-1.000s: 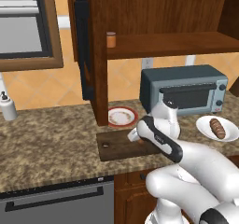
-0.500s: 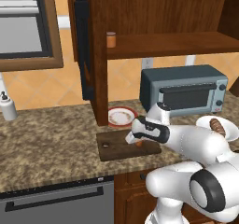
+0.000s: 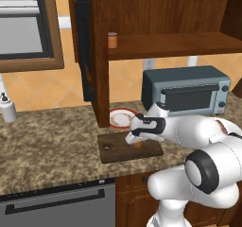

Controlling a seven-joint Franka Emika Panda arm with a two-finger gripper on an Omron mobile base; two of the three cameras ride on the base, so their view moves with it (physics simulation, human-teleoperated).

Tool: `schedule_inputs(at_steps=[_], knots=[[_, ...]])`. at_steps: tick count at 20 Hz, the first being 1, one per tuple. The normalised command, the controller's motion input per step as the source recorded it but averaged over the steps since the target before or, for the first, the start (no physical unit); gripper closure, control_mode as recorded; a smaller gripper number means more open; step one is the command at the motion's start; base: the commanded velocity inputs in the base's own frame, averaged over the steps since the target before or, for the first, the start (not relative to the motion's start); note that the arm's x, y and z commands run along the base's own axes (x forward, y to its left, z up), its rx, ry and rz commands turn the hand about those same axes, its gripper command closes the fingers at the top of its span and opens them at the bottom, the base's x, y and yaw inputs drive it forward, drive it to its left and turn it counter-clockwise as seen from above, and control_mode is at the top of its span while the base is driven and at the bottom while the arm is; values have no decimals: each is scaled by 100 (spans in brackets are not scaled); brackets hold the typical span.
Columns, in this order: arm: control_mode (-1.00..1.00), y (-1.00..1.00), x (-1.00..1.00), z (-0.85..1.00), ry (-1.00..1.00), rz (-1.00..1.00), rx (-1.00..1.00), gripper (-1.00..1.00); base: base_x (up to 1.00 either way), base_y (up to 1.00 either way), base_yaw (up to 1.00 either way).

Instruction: From the different types of pastries on the counter, select a croissant and place it on the cutting board. Then retrieve a jar of jam from the cabinet and place it alongside the croissant on the cutting board.

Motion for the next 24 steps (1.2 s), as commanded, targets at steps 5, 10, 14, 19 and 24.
schedule_inputs(at_steps=[5, 10, 14, 19, 24], knots=[[-100, 0, 0, 1, 4, 0, 1, -100, 0, 0, 0], [-100, 17, 0, 50, 0, 3, -1, -100, 0, 0, 0], [-100, 9, -14, 98, -6, 3, -1, -100, 0, 0, 0], [-100, 2, -17, 100, -15, 6, 0, -100, 0, 0, 0], [-100, 0, -18, 100, -20, 8, 0, -100, 0, 0, 0]])
